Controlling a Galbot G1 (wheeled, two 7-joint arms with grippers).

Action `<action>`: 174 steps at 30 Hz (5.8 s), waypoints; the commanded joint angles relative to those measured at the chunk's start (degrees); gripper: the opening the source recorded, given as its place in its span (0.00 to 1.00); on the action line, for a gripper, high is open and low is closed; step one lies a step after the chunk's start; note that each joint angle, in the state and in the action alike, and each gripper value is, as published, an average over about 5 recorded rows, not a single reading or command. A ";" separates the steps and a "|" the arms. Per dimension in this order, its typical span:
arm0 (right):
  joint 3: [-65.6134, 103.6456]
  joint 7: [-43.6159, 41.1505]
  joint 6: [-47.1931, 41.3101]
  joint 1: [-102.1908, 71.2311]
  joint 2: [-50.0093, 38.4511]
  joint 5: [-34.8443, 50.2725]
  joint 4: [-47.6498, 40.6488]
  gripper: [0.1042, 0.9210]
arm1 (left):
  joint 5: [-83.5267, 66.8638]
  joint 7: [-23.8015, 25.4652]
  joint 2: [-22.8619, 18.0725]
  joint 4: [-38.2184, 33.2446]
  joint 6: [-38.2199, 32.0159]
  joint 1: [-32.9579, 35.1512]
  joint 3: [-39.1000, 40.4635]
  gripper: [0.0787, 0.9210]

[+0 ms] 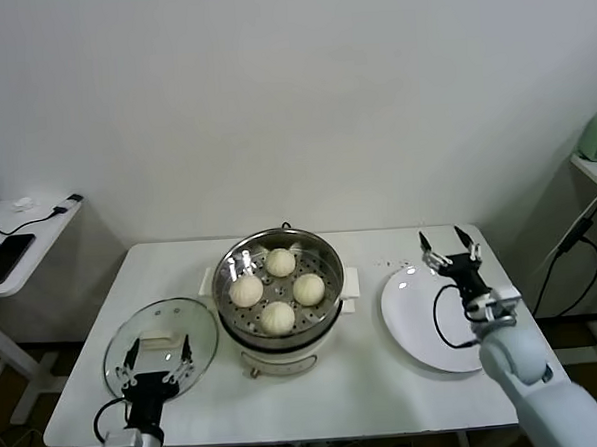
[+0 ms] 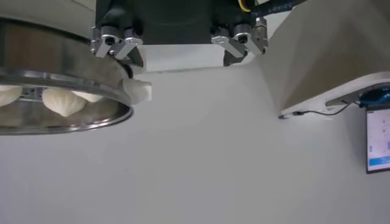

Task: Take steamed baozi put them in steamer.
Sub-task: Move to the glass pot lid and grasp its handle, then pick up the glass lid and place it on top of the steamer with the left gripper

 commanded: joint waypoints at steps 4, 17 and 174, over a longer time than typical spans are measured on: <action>9.86 -2.54 3.00 -20.29 8.62 -4.98 4.00 0.88 | 14.94 -2.43 1.37 3.44 -2.54 -1.20 -0.57 0.88; 7.53 -1.68 0.93 -18.91 8.77 -7.90 2.67 0.88 | 59.96 -11.41 10.95 17.98 -6.60 -2.07 -1.54 0.88; 12.42 2.21 8.65 -22.73 14.58 -17.95 3.26 0.88 | 89.28 17.66 0.73 17.46 31.64 -36.66 35.15 0.06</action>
